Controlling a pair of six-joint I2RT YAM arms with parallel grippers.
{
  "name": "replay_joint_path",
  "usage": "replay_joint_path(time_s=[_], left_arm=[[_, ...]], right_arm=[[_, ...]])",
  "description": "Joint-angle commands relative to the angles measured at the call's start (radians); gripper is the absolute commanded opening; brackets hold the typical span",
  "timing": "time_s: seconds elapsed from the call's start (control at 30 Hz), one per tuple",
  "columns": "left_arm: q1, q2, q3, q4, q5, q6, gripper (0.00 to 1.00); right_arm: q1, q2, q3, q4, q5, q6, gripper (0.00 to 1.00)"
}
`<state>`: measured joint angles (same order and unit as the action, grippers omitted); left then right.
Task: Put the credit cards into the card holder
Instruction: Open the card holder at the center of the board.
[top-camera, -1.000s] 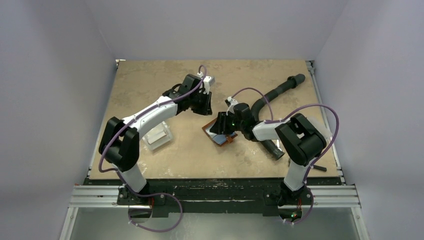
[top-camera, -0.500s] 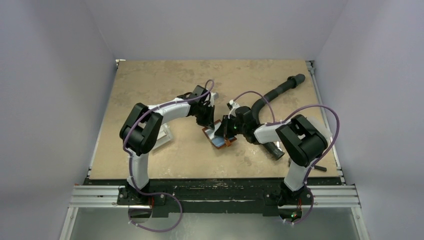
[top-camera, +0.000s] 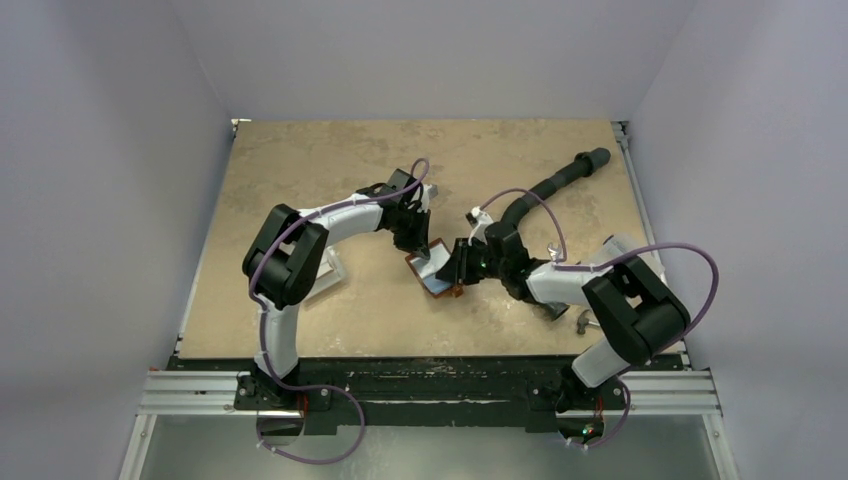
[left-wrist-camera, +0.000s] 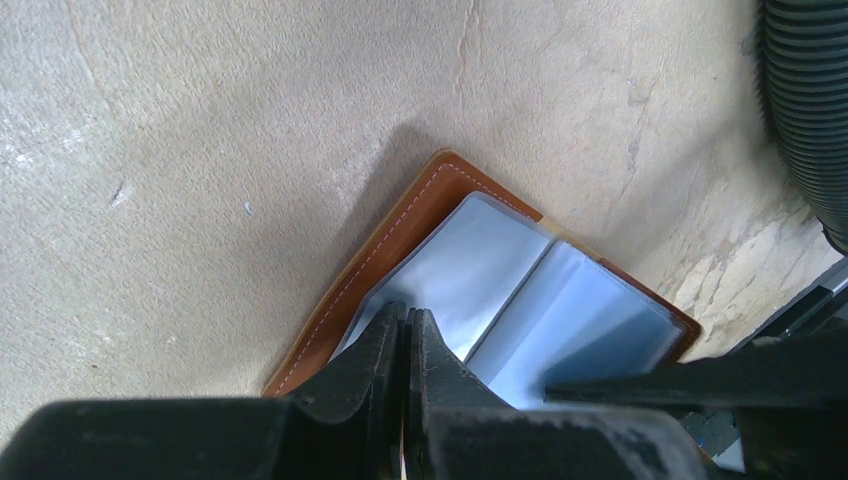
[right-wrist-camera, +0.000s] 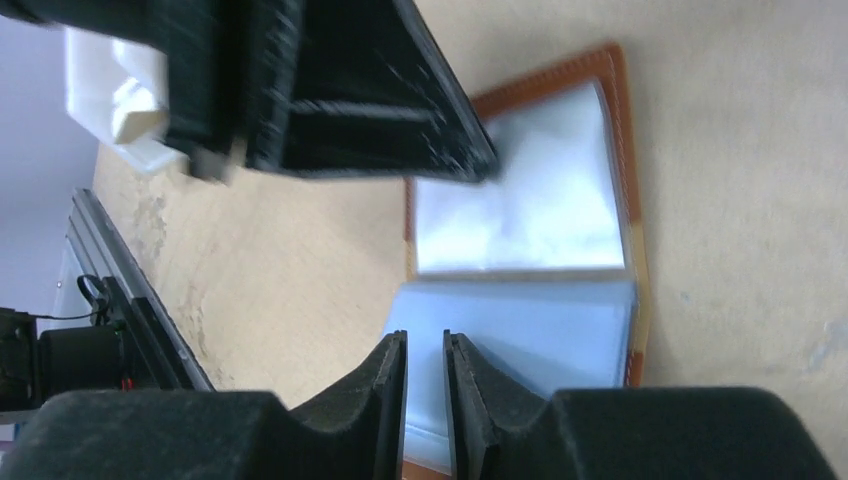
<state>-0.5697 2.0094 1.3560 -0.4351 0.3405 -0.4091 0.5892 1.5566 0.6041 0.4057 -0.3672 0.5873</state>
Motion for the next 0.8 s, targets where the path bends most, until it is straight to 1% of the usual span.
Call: replay_joint_path(time_s=[0.0, 0.13, 0.2, 0.33, 0.43, 0.5, 0.57, 0.63, 0.77], left_arm=[[0.004, 0.025, 0.014, -0.021, -0.049, 0.002, 0.00], [0.004, 0.031, 0.022, -0.037, -0.064, 0.004, 0.00], [0.004, 0.031, 0.028, -0.043, -0.075, 0.004, 0.00], [0.004, 0.031, 0.029, -0.043, -0.069, 0.003, 0.00], [0.004, 0.027, 0.027, -0.040, -0.058, 0.002, 0.00], [0.004, 0.024, 0.026, -0.037, -0.050, 0.000, 0.00], [0.004, 0.023, 0.025, -0.034, -0.035, -0.002, 0.00], [0.004, 0.024, 0.023, -0.029, -0.022, -0.005, 0.00], [0.004, 0.022, 0.021, -0.025, -0.012, -0.007, 0.00]], right_arm=[[0.008, 0.033, -0.100, 0.092, -0.023, 0.064, 0.24], [0.008, 0.045, -0.234, 0.237, 0.016, 0.132, 0.23], [0.007, 0.051, -0.257, 0.243, 0.029, 0.136, 0.23], [0.009, 0.025, -0.202, 0.144, 0.060, 0.089, 0.23], [0.014, -0.033, -0.123, 0.030, 0.064, 0.056, 0.24], [0.022, -0.070, -0.074, -0.012, 0.066, 0.050, 0.27], [0.024, -0.086, -0.039, -0.003, 0.044, 0.066, 0.29], [0.024, -0.078, -0.021, 0.044, 0.014, 0.097, 0.32], [0.023, -0.010, 0.011, 0.129, -0.018, 0.147, 0.34]])
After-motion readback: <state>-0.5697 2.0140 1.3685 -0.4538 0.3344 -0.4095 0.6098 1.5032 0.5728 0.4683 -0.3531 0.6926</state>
